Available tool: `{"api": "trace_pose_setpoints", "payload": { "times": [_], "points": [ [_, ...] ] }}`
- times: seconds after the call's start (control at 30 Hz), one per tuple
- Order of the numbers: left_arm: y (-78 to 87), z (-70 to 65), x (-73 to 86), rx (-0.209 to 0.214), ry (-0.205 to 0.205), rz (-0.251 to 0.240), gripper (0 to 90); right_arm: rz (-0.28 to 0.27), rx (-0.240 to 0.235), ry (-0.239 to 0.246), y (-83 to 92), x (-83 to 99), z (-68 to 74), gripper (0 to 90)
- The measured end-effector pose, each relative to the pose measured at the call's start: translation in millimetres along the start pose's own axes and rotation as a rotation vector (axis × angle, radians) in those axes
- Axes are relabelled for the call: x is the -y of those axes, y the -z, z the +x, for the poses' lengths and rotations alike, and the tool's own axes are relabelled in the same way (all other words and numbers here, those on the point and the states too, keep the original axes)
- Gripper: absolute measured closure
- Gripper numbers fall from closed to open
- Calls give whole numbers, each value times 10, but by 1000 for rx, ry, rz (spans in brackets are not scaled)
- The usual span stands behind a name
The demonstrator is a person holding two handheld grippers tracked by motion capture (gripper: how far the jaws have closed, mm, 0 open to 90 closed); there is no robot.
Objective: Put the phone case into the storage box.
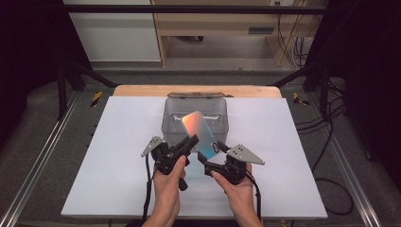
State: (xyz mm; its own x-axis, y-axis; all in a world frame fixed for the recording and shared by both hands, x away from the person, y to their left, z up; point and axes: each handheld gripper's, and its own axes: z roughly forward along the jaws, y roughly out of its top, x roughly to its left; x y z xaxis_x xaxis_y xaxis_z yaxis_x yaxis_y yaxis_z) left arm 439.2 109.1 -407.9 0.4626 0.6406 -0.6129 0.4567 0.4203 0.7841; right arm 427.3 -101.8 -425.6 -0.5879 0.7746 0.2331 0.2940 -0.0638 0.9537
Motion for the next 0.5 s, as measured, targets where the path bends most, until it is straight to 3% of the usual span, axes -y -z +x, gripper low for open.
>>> {"api": "trace_pose_setpoints", "payload": {
  "times": [0.3,0.5],
  "points": [
    [6,29,-2,51,53,24,781,14,-4,-4,-23,44,10,175],
    [24,29,-31,72,29,25,806,11,-27,-13,-59,66,-1,169]
  ]
}}
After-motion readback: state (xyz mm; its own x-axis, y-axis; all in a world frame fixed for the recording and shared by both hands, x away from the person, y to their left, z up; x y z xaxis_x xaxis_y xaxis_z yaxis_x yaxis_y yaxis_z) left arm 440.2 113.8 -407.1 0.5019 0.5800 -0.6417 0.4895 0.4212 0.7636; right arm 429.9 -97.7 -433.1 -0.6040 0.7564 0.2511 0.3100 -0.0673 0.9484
